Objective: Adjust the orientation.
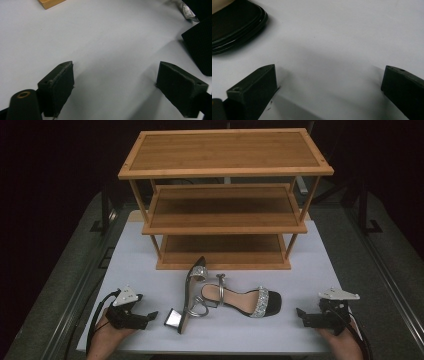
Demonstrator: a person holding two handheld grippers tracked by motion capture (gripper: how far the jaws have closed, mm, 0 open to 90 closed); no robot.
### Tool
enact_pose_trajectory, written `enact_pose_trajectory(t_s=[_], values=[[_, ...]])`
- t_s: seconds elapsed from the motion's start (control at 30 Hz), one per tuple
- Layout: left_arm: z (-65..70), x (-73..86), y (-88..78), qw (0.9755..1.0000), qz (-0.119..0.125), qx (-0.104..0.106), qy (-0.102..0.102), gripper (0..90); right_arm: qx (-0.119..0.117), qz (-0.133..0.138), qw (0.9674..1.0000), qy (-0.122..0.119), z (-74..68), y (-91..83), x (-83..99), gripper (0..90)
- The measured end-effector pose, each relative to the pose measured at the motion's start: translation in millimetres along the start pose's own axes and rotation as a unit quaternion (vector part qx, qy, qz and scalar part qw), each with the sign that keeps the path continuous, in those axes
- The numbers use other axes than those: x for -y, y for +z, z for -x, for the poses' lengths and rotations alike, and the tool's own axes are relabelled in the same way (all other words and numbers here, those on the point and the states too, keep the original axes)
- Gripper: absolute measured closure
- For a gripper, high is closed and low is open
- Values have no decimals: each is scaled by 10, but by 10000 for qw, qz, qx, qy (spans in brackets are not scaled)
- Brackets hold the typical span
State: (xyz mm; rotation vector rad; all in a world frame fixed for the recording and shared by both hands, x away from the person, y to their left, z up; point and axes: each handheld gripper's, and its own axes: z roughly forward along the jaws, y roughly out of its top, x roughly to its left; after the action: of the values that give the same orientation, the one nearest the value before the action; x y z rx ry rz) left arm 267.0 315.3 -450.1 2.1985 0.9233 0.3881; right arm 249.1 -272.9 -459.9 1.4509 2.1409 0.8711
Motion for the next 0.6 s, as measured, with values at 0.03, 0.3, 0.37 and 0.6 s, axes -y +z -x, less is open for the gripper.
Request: enact_pose_trajectory(t_s=[0.03, 0.3, 0.37, 0.6], values=[[-4, -1, -9, 10000, -13, 22, -28, 145, -1, -2, 10000, 1, 1, 0, -1, 0], [74, -97, -163, 9999, 61, 142, 55, 263, -1, 8, 10000, -6, 0, -1, 2, 0], [89, -110, -193, 9997, 127, 179, 64, 282, 1, 4, 10000, -11, 1, -1, 1, 0], [328, -315, -410, 9967, 636, 462, 192, 334, 10, -7, 10000, -18, 0, 0, 0, 0]])
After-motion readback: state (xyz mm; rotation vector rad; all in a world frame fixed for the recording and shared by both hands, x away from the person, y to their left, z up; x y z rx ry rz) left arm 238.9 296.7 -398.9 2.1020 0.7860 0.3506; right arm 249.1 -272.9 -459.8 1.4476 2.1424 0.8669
